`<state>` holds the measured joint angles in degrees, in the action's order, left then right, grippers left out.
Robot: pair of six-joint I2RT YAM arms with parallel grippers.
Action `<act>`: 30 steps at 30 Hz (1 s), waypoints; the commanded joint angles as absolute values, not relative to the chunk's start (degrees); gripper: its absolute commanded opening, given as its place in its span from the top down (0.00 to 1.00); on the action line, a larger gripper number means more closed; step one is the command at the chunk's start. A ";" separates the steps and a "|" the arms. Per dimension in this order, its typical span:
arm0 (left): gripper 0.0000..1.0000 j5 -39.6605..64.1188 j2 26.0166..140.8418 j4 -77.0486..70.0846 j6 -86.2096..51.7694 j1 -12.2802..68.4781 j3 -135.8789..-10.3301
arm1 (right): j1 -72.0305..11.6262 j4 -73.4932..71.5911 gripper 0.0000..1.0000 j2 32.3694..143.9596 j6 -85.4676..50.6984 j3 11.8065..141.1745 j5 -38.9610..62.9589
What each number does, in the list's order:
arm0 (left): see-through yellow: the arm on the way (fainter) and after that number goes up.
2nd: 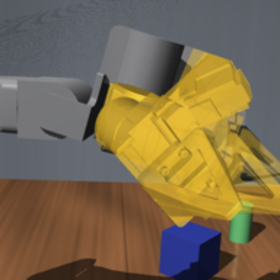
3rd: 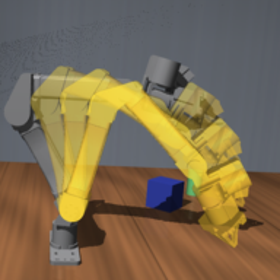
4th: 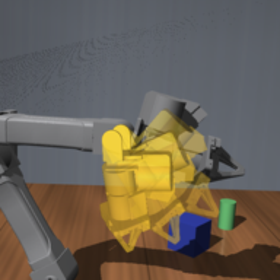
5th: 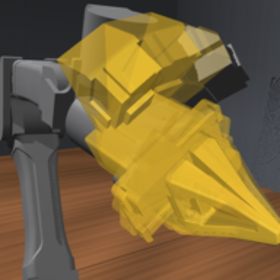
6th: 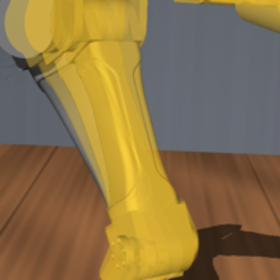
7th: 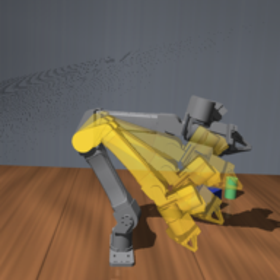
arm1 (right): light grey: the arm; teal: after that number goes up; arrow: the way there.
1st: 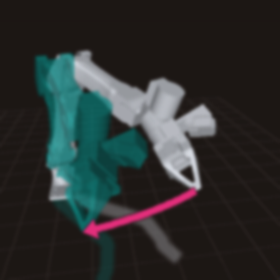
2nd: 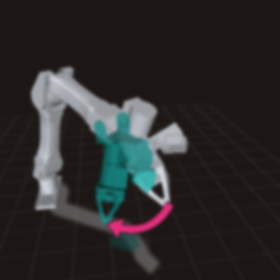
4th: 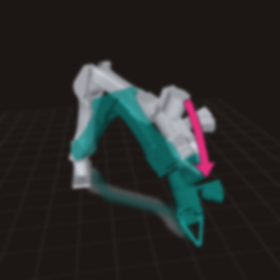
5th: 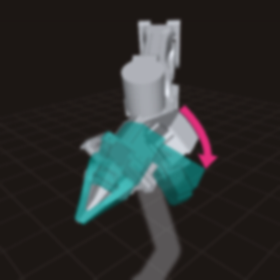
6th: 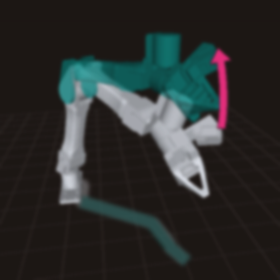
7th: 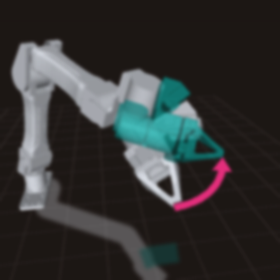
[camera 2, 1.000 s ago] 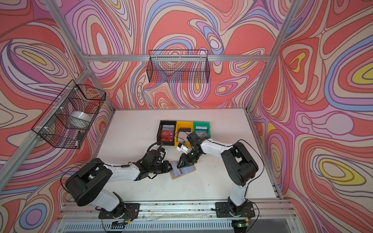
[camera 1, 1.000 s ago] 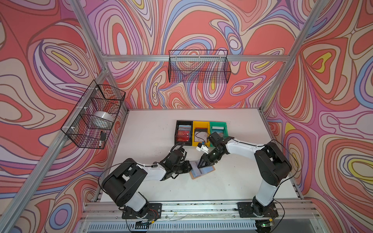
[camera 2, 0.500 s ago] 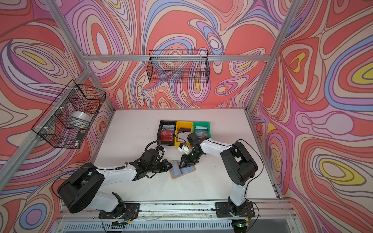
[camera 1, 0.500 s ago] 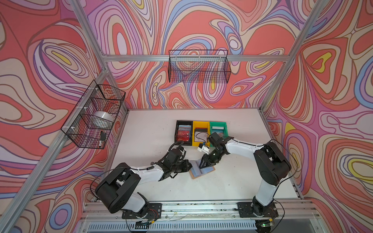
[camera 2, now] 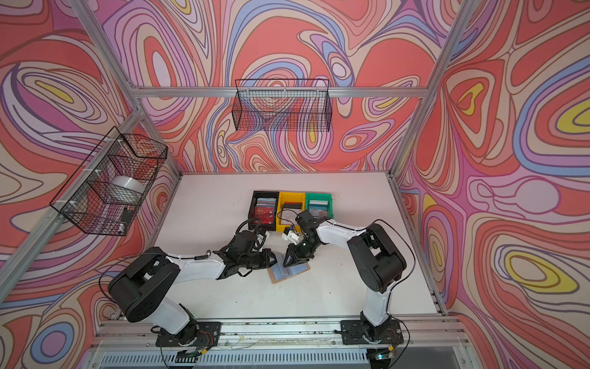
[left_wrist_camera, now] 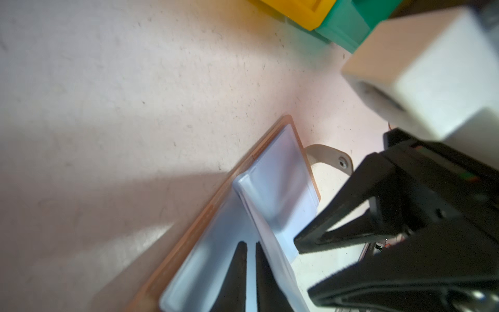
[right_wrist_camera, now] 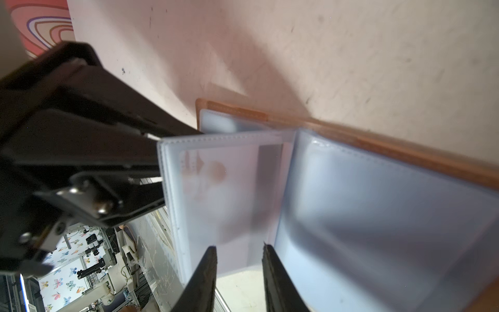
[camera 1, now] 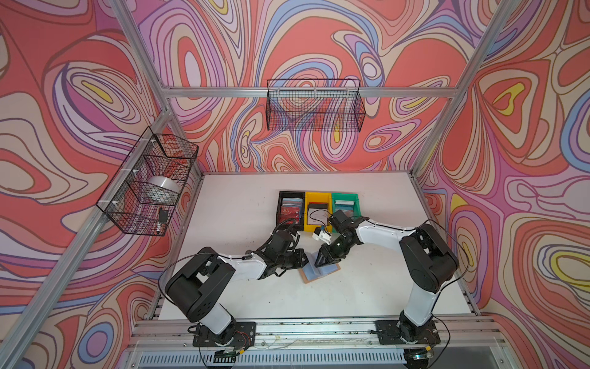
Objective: Take the credit cards out of the card holder
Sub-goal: Flip over the card slot on the card holder, then rotate the card holder at the center of the table.
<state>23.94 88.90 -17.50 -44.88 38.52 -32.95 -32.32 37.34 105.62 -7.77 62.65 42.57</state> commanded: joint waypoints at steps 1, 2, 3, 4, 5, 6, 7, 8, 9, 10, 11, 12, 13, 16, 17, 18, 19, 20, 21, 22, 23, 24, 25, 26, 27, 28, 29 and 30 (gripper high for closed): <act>0.87 21.33 84.05 -10.17 -42.28 37.99 -33.66 | -32.23 36.66 0.68 107.90 -7.17 62.84 44.11; 0.87 20.77 82.76 -9.11 -42.03 37.87 -33.30 | -32.17 36.51 0.68 108.16 -7.13 62.89 44.27; 0.87 20.25 81.32 -8.28 -42.01 37.62 -32.82 | -32.17 36.41 0.68 108.22 -7.08 63.01 44.37; 0.87 19.77 79.98 -7.72 -42.09 37.42 -32.22 | -32.17 36.43 0.68 108.20 -6.95 63.14 44.47; 0.87 19.36 79.08 -7.49 -42.10 37.27 -31.81 | -32.17 36.47 0.68 108.06 -6.94 63.11 44.51; 0.86 18.88 78.48 -7.56 -42.10 37.14 -31.28 | -32.17 36.61 0.68 107.94 -6.94 63.15 44.31; 0.86 18.70 78.46 -7.74 -42.10 36.99 -30.91 | -32.17 36.73 0.68 107.89 -6.87 63.24 44.13; 0.86 18.73 78.89 -7.96 -42.18 36.81 -30.85 | -32.17 36.78 0.68 107.89 -6.86 63.20 44.03; 0.86 19.27 79.82 -8.31 -42.27 36.82 -30.85 | -32.20 36.83 0.68 107.98 -6.85 63.22 44.03; 0.87 19.85 80.81 -8.96 -42.47 36.82 -31.00 | -32.17 36.83 0.68 108.12 -6.80 63.20 44.05; 0.87 20.56 81.93 -9.86 -42.85 36.83 -31.03 | -32.18 36.75 0.68 108.31 -6.84 63.12 44.12; 0.87 21.44 82.95 -11.14 -43.41 36.79 -30.96 | -32.17 36.71 0.68 108.53 -6.78 63.04 44.21; 0.87 22.08 83.84 -12.69 -44.05 36.82 -30.77 | -32.17 36.56 0.68 108.61 -6.90 63.01 44.19; 0.87 22.35 84.81 -13.98 -44.74 36.81 -30.63 | -32.17 36.14 0.68 108.89 -7.04 62.67 44.31; 0.87 22.28 84.66 -13.82 -44.74 36.75 -30.51 | -32.19 36.28 0.68 108.88 -6.95 62.67 44.32; 0.87 21.94 84.36 -13.31 -44.59 36.83 -30.41 | -32.17 36.29 0.68 108.94 -6.94 62.67 44.30; 0.87 21.39 83.97 -12.35 -44.41 36.83 -30.39 | -32.17 36.41 0.68 108.98 -6.86 62.75 44.30; 0.87 20.81 83.54 -11.09 -44.10 36.82 -30.32 | -32.17 36.56 0.68 109.08 -6.82 62.84 44.25; 0.87 20.26 82.88 -9.85 -43.74 36.82 -30.28 | -32.17 36.63 0.68 109.16 -6.78 62.84 44.21; 0.87 19.63 82.31 -8.79 -43.44 36.82 -30.17 | -32.17 36.65 0.68 109.31 -6.76 62.84 44.22; 0.87 19.05 81.78 -8.14 -43.25 36.82 -30.07 | -32.17 36.60 0.68 109.26 -6.70 62.84 44.21; 0.87 18.56 81.49 -7.64 -43.08 36.80 -30.06 | -32.17 36.65 0.68 109.34 -6.62 62.84 44.21; 0.87 18.29 81.39 -7.27 -42.92 36.83 -30.10 | -32.17 36.64 0.68 109.43 -6.59 62.84 44.21; 0.87 18.22 81.54 -6.86 -42.74 36.82 -30.36 | -32.17 36.71 0.68 109.48 -6.59 62.84 44.12; 0.87 18.38 81.80 -6.73 -42.75 36.78 -30.49 | -32.17 36.72 0.68 109.37 -6.59 62.85 44.03; 0.87 18.57 82.06 -6.78 -42.80 36.80 -30.50 | -32.19 36.71 0.68 109.34 -6.59 62.84 44.02; 0.87 18.57 82.40 -6.97 -42.89 36.78 -30.43 | -32.17 36.68 0.68 109.34 -6.61 62.84 43.96; 0.87 18.58 82.89 -7.69 -43.29 36.77 -30.21 | -32.17 36.74 0.68 109.30 -6.64 62.91 44.01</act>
